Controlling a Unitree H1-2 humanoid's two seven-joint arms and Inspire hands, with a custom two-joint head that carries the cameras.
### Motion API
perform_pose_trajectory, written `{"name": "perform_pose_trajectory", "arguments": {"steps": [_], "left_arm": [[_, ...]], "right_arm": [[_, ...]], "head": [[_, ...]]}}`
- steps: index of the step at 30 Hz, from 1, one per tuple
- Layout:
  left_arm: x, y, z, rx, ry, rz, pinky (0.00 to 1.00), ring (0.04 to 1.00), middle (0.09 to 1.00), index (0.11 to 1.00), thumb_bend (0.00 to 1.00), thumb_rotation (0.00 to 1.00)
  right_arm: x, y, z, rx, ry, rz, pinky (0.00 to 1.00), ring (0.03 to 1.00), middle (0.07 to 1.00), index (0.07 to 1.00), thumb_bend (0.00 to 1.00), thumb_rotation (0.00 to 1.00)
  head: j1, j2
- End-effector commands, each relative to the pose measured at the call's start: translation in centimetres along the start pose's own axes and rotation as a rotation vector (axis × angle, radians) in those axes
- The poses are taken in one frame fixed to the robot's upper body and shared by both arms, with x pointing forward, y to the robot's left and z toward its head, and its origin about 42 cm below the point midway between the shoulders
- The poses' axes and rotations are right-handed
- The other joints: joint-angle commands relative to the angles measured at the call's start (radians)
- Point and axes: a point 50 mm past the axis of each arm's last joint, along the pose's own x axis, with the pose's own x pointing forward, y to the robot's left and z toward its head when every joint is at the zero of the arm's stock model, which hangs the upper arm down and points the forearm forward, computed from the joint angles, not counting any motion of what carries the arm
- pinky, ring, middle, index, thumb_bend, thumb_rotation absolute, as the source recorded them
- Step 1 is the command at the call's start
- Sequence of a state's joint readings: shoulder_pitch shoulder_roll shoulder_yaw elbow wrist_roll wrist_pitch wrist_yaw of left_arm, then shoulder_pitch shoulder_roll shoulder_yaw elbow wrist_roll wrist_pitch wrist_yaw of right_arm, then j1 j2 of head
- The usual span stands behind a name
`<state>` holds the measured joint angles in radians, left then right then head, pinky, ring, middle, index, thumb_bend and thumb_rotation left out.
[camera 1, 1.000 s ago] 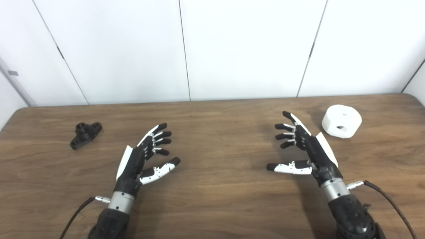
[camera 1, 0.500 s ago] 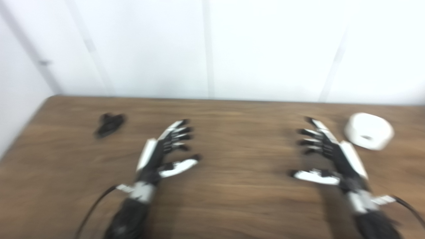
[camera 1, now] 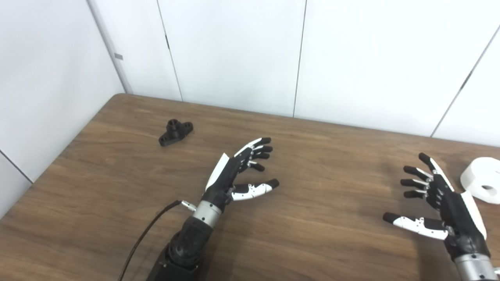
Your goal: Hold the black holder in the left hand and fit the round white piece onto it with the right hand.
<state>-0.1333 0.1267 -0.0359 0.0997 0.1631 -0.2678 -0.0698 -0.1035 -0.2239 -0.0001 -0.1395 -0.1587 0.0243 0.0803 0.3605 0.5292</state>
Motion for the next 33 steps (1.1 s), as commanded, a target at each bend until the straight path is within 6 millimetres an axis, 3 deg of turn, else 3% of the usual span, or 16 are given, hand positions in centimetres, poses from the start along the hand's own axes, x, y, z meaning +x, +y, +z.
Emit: {"name": "perform_pose_trajectory", "arguments": {"steps": [1,8,16,21,33], "left_arm": [[-0.5,-1.4,-0.5,-0.025,0.015,0.004,0.67,0.802,0.825,0.876,0.65,0.15],[-0.5,-1.4,-0.5,-0.022,0.014,0.003,0.65,0.792,0.82,0.867,0.64,0.12],[-0.5,-1.8,-0.9,-0.014,0.015,0.007,0.64,0.784,0.816,0.86,0.64,0.14],[-0.5,-2.2,-1.0,-0.03,0.018,-0.001,0.63,0.79,0.82,0.858,0.63,0.06],[-0.7,-2.3,-0.9,-0.041,0.022,0.003,0.63,0.796,0.828,0.858,0.64,0.09]], "right_arm": [[0.6,-0.5,1.6,0.007,-0.062,-0.018,0.64,0.74,0.829,0.96,0.69,0.0],[0.3,-0.4,2.1,0.021,-0.044,-0.016,0.66,0.752,0.836,0.964,0.66,0.0],[0.2,-0.5,1.5,0.028,-0.049,-0.01,0.66,0.747,0.85,0.979,0.64,0.0],[0.3,-0.6,1.0,-0.009,-0.074,-0.012,0.62,0.74,0.835,0.956,0.66,0.0],[0.2,-0.7,1.3,-0.024,-0.086,-0.011,0.59,0.736,0.825,0.942,0.68,0.0]], "head": [[0.001,0.0],[0.011,-0.006],[0.045,-0.05],[0.046,-0.052],[0.044,-0.049]]}}
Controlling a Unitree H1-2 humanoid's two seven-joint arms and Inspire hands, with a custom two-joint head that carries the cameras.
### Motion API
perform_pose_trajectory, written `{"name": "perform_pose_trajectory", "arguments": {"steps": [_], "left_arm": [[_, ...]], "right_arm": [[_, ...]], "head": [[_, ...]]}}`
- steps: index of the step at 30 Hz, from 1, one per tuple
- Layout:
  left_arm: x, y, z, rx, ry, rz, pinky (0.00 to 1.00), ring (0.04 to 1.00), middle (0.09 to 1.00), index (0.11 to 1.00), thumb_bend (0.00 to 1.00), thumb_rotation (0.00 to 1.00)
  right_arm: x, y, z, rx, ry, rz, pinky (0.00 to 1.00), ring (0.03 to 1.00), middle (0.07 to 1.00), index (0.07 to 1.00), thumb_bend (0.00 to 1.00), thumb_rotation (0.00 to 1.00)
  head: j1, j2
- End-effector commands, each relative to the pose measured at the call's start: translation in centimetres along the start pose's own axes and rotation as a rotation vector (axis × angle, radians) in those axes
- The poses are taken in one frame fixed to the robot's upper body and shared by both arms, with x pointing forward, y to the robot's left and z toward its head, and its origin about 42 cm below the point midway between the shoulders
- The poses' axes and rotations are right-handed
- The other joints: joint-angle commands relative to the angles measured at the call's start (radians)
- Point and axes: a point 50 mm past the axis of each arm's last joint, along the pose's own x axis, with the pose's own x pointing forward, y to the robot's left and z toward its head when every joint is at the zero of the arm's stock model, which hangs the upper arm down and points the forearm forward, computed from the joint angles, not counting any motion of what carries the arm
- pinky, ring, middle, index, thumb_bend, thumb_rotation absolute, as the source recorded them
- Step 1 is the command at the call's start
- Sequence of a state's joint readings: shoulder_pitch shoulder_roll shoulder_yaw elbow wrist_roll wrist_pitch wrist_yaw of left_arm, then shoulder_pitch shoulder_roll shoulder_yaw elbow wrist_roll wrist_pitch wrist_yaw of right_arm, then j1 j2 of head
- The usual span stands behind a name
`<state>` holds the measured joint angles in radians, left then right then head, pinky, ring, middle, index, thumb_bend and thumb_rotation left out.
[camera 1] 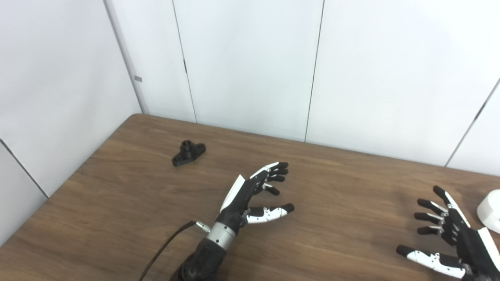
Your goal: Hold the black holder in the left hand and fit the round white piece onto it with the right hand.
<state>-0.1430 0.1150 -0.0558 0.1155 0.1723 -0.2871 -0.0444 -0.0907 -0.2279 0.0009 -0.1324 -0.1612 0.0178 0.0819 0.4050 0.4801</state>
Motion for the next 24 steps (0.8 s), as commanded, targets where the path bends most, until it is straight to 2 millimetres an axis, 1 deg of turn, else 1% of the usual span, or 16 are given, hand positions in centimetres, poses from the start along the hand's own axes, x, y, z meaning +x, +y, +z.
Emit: {"name": "perform_pose_trajectory", "arguments": {"steps": [1,3,4,5,8,10,11,14,16,18,24], "left_arm": [[-1.1,-1.3,-0.9,-0.03,0.038,0.0,0.63,0.795,0.828,0.857,0.64,0.07],[-0.9,-0.9,-0.7,-0.012,0.027,0.0,0.64,0.791,0.825,0.852,0.63,0.05],[-0.8,-0.6,-0.6,-0.003,0.02,0.003,0.62,0.778,0.817,0.846,0.63,0.02],[-0.7,-0.2,-0.5,0.009,0.016,0.008,0.61,0.763,0.807,0.838,0.63,0.01],[-0.2,1.8,0.2,0.096,-0.014,0.015,0.56,0.686,0.748,0.776,0.65,0.0],[0.1,3.2,0.8,0.164,-0.033,0.004,0.54,0.656,0.722,0.733,0.65,0.0],[0.1,3.5,1.0,0.183,-0.036,0.0,0.53,0.648,0.715,0.722,0.65,0.01],[0.5,5.5,2.0,0.277,-0.069,-0.002,0.51,0.628,0.703,0.701,0.67,0.01],[0.7,7.1,3.0,0.325,-0.076,0.002,0.5,0.634,0.713,0.706,0.68,0.03],[0.8,8.2,3.7,0.363,-0.076,0.008,0.52,0.648,0.729,0.717,0.68,0.01],[0.9,10.9,5.4,0.456,-0.048,0.057,0.61,0.733,0.763,0.762,0.72,0.02]], "right_arm": [[0.6,-0.8,1.9,-0.019,-0.099,-0.016,0.59,0.738,0.827,0.943,0.67,0.0],[0.5,-0.8,1.9,-0.02,-0.098,-0.016,0.6,0.74,0.83,0.945,0.67,0.0],[0.5,-0.8,2.0,-0.021,-0.098,-0.017,0.6,0.738,0.829,0.943,0.67,0.0],[0.4,-0.8,2.0,-0.021,-0.098,-0.018,0.59,0.737,0.828,0.941,0.67,0.0],[0.4,-0.8,2.1,-0.023,-0.091,-0.018,0.59,0.739,0.831,0.941,0.67,0.0],[0.3,-0.9,2.2,-0.024,-0.086,-0.019,0.6,0.739,0.834,0.942,0.67,0.0],[0.2,-0.9,2.2,-0.024,-0.084,-0.019,0.6,0.739,0.835,0.942,0.66,0.0],[0.3,-0.9,2.2,-0.023,-0.083,-0.02,0.6,0.741,0.838,0.943,0.67,0.0],[0.3,-0.8,2.2,-0.023,-0.085,-0.02,0.6,0.741,0.839,0.944,0.67,0.0],[0.3,-0.8,2.2,-0.023,-0.086,-0.02,0.6,0.739,0.838,0.943,0.67,0.0],[0.3,-1.0,2.1,-0.021,-0.077,-0.019,0.6,0.741,0.839,0.943,0.66,0.0]], "head": [[0.0,0.003],[0.0,0.003],[-0.002,0.004],[-0.002,0.004],[-0.002,0.004],[0.001,0.006],[0.0,0.006],[0.001,0.006],[0.001,0.009],[0.004,0.008],[0.008,0.008]]}}
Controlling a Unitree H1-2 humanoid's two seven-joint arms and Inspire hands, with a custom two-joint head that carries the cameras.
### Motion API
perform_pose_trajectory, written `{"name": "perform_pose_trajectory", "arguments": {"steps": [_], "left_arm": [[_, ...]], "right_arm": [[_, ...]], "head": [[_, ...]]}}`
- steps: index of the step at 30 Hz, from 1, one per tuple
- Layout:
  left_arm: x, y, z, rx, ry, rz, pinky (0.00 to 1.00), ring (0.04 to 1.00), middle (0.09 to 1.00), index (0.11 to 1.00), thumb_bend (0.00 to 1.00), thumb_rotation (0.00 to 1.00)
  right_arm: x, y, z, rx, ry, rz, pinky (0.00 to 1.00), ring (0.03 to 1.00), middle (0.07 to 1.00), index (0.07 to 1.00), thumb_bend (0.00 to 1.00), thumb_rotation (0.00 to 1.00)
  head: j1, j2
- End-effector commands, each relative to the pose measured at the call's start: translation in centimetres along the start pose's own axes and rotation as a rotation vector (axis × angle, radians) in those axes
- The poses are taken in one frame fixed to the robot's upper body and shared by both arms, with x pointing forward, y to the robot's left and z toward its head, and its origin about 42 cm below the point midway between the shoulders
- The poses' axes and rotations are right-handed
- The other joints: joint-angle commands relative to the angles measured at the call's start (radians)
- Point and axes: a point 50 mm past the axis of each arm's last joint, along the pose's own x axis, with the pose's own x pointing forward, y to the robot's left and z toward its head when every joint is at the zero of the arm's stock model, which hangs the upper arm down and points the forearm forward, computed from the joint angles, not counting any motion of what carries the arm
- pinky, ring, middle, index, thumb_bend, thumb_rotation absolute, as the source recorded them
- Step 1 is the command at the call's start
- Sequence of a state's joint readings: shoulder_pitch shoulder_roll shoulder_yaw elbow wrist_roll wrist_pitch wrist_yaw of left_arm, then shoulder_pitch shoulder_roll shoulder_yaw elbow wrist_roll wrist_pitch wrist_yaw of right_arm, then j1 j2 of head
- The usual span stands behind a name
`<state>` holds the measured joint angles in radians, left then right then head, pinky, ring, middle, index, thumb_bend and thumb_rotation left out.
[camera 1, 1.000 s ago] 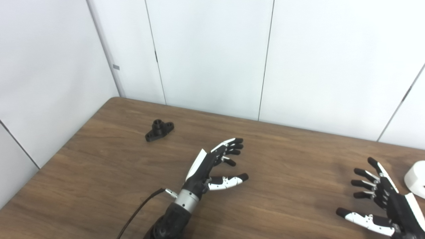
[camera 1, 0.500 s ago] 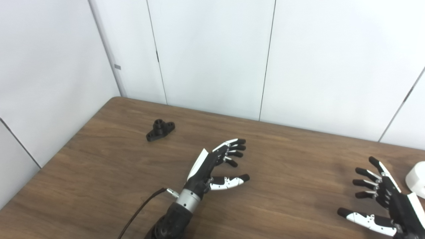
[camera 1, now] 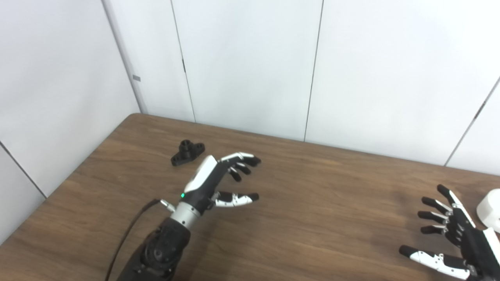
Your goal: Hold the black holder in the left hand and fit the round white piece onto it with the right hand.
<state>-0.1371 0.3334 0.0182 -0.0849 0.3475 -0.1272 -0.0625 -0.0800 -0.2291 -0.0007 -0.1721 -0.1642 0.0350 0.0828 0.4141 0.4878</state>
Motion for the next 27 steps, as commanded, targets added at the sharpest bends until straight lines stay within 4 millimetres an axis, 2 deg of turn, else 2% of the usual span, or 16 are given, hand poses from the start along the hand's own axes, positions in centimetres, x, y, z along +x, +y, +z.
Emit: {"name": "perform_pose_trajectory", "arguments": {"steps": [1,7,14,21,27], "left_arm": [[1.3,2.6,1.3,0.064,-0.055,0.058,0.63,0.744,0.766,0.77,0.72,0.02],[1.7,5.2,1.4,0.117,-0.044,0.118,0.64,0.748,0.769,0.788,0.71,0.02],[1.9,8.0,1.5,0.213,0.034,0.18,0.69,0.787,0.798,0.807,0.7,0.08],[2.0,10.3,0.5,0.33,0.056,0.261,0.69,0.824,0.832,0.821,0.67,0.06],[1.6,11.4,-0.5,0.344,0.062,0.314,0.79,0.857,0.847,0.829,0.65,0.08]], "right_arm": [[0.7,-0.8,1.4,-0.016,-0.066,-0.013,0.6,0.741,0.84,0.943,0.66,0.0],[0.9,-0.8,1.6,-0.018,-0.07,-0.01,0.61,0.744,0.841,0.947,0.65,0.0],[1.0,-0.8,1.7,-0.027,-0.076,-0.01,0.61,0.743,0.835,0.948,0.65,0.0],[0.9,-0.7,1.7,-0.025,-0.068,-0.013,0.59,0.737,0.834,0.947,0.66,0.0],[0.9,-0.6,1.9,-0.013,-0.068,-0.013,0.61,0.751,0.844,0.966,0.64,0.0]], "head": [[0.001,0.0],[0.002,0.001],[0.0,0.005],[-0.001,0.008],[-0.005,0.009]]}}
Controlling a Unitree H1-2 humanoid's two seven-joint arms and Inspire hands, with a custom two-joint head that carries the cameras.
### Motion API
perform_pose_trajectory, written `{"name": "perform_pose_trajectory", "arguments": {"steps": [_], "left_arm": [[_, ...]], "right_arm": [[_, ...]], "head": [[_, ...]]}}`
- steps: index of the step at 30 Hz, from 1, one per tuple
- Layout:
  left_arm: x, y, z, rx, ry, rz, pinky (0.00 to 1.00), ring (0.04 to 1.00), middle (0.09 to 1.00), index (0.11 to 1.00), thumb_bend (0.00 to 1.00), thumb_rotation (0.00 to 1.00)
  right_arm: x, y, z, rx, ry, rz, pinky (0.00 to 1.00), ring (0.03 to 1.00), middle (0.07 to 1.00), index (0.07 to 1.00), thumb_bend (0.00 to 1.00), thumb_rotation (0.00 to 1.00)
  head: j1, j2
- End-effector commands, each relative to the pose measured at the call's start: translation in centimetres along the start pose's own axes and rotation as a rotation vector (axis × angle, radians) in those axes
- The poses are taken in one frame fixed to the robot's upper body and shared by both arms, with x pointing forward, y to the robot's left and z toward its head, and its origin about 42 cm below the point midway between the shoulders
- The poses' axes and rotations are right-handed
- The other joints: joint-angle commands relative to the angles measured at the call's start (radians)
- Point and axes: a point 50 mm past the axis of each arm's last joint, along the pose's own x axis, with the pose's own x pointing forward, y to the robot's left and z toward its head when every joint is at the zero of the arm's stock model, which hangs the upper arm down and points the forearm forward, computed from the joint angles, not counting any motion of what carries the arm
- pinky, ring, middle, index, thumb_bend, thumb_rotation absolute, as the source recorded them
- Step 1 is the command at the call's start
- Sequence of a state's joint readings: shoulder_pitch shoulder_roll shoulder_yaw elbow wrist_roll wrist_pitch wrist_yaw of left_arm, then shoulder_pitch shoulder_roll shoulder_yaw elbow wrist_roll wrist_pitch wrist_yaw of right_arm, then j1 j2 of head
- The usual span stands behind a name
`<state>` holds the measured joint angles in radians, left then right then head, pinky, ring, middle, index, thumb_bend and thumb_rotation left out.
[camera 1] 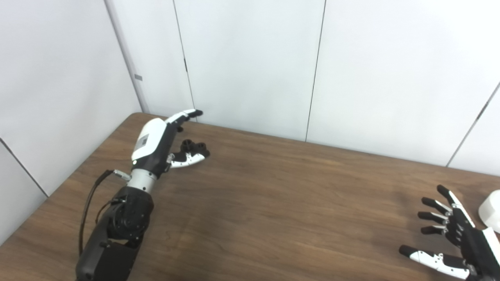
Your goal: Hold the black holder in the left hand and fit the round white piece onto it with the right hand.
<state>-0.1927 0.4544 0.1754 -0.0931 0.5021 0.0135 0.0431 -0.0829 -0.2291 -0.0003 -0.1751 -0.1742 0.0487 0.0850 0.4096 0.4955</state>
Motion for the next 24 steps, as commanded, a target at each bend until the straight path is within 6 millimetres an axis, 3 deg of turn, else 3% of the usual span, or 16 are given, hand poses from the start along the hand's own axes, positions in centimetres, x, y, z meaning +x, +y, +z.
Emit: {"name": "perform_pose_trajectory", "arguments": {"steps": [1,9,14,20,24], "left_arm": [[1.3,2.2,0.3,0.043,-0.071,0.07,0.79,0.856,0.847,0.825,0.65,0.08],[1.8,3.2,-1.1,0.141,-0.033,0.083,0.74,0.839,0.842,0.805,0.69,0.1],[2.3,3.5,-1.7,0.203,0.05,0.081,0.78,0.891,0.889,0.827,0.78,0.22],[2.9,3.0,-2.6,0.293,0.138,0.087,0.93,0.989,0.98,0.841,0.88,0.37],[3.3,2.6,-2.9,0.321,0.196,0.065,1.0,1.0,1.0,0.861,0.94,0.42]], "right_arm": [[0.8,-0.6,1.9,-0.003,-0.077,-0.015,0.61,0.751,0.843,0.968,0.64,0.0],[0.9,-0.6,1.9,-0.01,-0.085,-0.023,0.6,0.737,0.834,0.957,0.64,0.0],[0.9,-0.7,2.0,-0.019,-0.088,-0.03,0.59,0.724,0.824,0.95,0.65,0.0],[0.8,-0.9,2.1,-0.022,-0.091,-0.028,0.59,0.72,0.826,0.951,0.65,0.0],[0.6,-1.0,2.1,-0.025,-0.087,-0.035,0.58,0.717,0.826,0.946,0.65,0.0]], "head": [[0.0,0.001],[-0.003,0.0],[-0.003,0.001],[-0.009,0.003],[-0.013,0.005]]}}
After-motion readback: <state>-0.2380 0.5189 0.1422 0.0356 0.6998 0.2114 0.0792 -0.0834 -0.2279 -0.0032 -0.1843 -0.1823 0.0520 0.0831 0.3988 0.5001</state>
